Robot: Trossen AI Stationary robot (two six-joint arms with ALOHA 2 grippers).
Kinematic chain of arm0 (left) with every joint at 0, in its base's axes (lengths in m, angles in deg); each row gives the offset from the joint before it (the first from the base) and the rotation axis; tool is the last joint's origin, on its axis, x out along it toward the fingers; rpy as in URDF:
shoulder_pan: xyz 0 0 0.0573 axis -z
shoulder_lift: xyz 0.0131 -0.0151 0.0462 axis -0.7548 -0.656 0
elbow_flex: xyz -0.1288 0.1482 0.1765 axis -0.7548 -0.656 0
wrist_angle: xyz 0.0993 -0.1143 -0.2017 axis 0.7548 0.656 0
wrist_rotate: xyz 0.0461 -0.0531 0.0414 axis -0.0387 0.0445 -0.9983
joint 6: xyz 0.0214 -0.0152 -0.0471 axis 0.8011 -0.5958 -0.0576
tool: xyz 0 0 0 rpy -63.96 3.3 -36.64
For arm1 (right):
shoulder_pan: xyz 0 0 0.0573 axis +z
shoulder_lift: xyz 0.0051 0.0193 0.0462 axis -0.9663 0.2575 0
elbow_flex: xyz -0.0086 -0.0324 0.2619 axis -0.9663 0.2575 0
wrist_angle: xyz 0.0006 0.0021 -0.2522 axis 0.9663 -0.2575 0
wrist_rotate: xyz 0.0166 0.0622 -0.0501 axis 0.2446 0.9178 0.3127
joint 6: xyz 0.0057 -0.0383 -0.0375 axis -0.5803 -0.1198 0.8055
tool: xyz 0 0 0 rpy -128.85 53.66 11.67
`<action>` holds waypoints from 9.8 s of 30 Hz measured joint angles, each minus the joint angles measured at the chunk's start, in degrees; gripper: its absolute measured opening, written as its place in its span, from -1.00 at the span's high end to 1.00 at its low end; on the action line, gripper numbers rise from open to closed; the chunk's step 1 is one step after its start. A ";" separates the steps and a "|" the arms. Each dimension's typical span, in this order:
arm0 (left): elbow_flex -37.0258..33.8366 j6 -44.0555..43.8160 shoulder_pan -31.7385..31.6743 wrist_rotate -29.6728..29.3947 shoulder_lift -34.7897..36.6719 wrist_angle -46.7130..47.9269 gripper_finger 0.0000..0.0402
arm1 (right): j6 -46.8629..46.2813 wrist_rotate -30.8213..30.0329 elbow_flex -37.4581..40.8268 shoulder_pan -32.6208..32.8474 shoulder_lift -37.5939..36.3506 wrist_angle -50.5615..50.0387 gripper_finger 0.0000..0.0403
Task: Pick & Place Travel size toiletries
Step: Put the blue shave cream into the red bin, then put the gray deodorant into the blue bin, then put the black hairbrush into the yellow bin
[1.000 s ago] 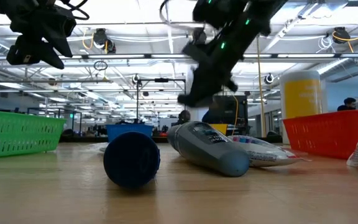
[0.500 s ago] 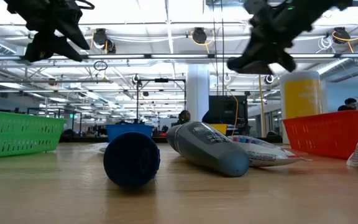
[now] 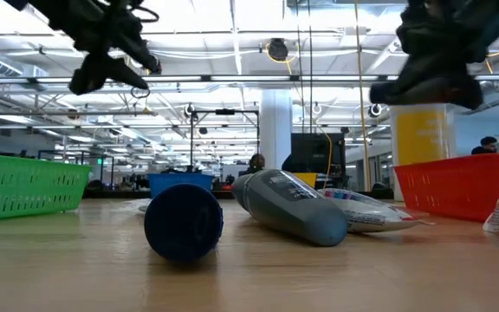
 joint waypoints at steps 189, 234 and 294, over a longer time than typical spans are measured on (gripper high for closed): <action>48.89 75.93 1.39 12.08 -60.97 26.18 0.09 | 13.82 -7.67 12.62 -0.41 -18.40 30.16 0.31; 33.75 16.94 -27.26 -11.06 -37.76 26.95 0.10 | 14.04 -7.51 12.62 -0.38 -18.40 30.39 0.31; 28.92 19.52 -15.16 -4.14 -20.30 24.16 -0.06 | 35.55 -2.74 6.78 -0.38 -14.37 34.67 0.31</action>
